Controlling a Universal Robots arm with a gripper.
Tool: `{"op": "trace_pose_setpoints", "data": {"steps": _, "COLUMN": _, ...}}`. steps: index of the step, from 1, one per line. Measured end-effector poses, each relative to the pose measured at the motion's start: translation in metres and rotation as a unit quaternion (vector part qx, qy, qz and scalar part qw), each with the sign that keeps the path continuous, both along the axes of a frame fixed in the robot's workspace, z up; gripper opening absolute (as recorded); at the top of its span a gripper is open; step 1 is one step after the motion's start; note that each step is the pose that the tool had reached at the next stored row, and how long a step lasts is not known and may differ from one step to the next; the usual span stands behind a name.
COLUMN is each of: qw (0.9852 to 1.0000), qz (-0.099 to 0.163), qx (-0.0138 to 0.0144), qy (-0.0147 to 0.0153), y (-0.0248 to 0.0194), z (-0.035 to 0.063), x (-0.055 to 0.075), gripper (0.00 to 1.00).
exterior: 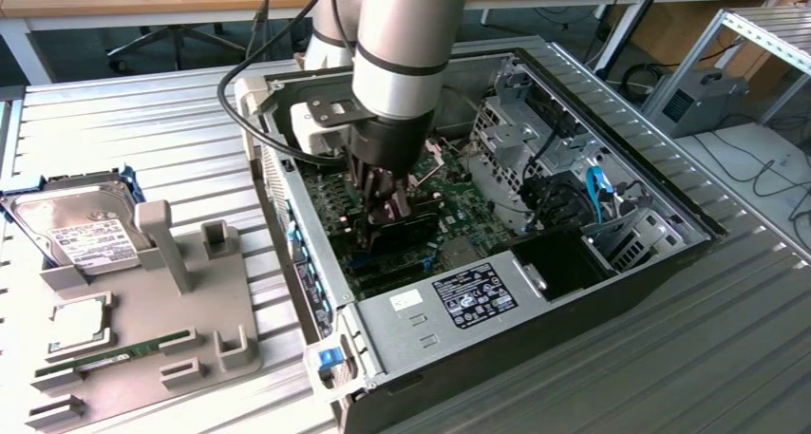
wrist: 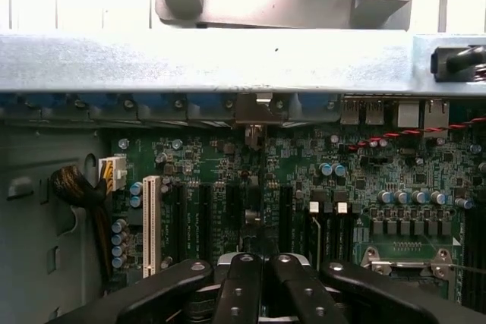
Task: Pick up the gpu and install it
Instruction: 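Press down on the gpu until it lock into place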
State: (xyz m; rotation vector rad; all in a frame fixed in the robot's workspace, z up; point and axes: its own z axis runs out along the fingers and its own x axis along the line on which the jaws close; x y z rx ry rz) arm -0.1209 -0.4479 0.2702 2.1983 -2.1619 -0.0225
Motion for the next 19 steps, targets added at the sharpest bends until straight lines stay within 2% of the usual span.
{"op": "trace_pose_setpoints", "data": {"steps": 6, "qw": 1.0, "qz": 0.0, "qx": 0.0002, "qy": -0.0001, "y": 0.0001, "z": -0.0024, "x": 0.0, "gripper": 0.11}}
{"op": "trace_pose_setpoints", "data": {"steps": 9, "qw": 1.0, "qz": 0.0, "qx": 0.0014, "qy": -0.0007, "y": 0.0003, "z": 0.0008, "x": 0.0, "gripper": 0.11}}
{"op": "trace_pose_setpoints", "data": {"steps": 11, "qw": 1.0, "qz": 0.0, "qx": 0.0004, "qy": -0.0002, "y": 0.0002, "z": 0.0038, "x": 0.001, "gripper": 0.11}}
{"op": "trace_pose_setpoints", "data": {"steps": 16, "qw": 1.0, "qz": 0.0, "qx": 0.0009, "qy": 0.0004, "y": 0.0001, "z": 0.006, "x": 0.015, "gripper": 0.11}}
{"op": "trace_pose_setpoints", "data": {"steps": 19, "qw": 1.0, "qz": 0.0, "qx": 0.003, "qy": 0.0008, "y": 0.0, "z": 0.0082, "x": 0.023, "gripper": 0.11}}
